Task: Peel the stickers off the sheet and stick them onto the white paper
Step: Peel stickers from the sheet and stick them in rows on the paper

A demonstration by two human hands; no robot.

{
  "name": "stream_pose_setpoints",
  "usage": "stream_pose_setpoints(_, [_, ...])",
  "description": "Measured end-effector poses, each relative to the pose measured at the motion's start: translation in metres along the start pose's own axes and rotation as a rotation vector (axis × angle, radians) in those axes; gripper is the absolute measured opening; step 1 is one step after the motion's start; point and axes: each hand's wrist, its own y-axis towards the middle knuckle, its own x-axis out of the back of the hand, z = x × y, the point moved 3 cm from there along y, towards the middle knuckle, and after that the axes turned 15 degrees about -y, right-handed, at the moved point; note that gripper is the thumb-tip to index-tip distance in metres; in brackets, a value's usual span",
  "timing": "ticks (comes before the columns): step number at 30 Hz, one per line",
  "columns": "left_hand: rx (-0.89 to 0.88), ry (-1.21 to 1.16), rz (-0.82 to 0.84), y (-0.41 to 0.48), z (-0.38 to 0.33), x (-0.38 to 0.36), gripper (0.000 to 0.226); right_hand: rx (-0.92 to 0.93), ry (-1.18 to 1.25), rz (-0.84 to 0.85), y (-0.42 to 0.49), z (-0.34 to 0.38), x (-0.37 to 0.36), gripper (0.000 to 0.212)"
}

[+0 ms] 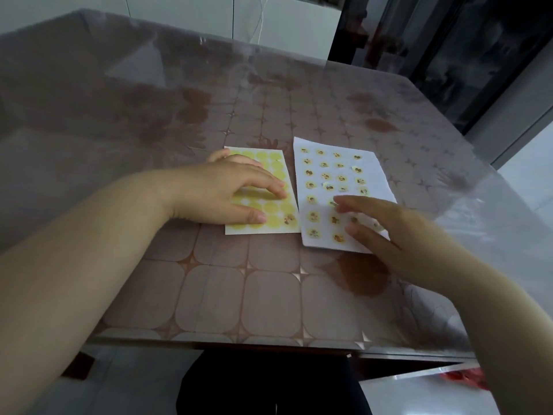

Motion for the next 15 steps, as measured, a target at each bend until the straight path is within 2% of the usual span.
stream_pose_setpoints(9, [-0.03,0.023,-0.011,0.002,0.002,-0.001,0.052,0.073,-0.013,-0.176,0.024,0.035,0.006,0.023])
stream_pose_setpoints(12, [-0.042,0.032,0.02,0.003,0.002,-0.002,0.041,0.038,-0.005,-0.168,0.037,0.048,0.0,0.019])
stream_pose_setpoints(15, [-0.029,0.028,0.026,0.003,0.002,-0.002,0.035,0.016,0.136,-0.113,0.042,0.053,-0.007,0.006])
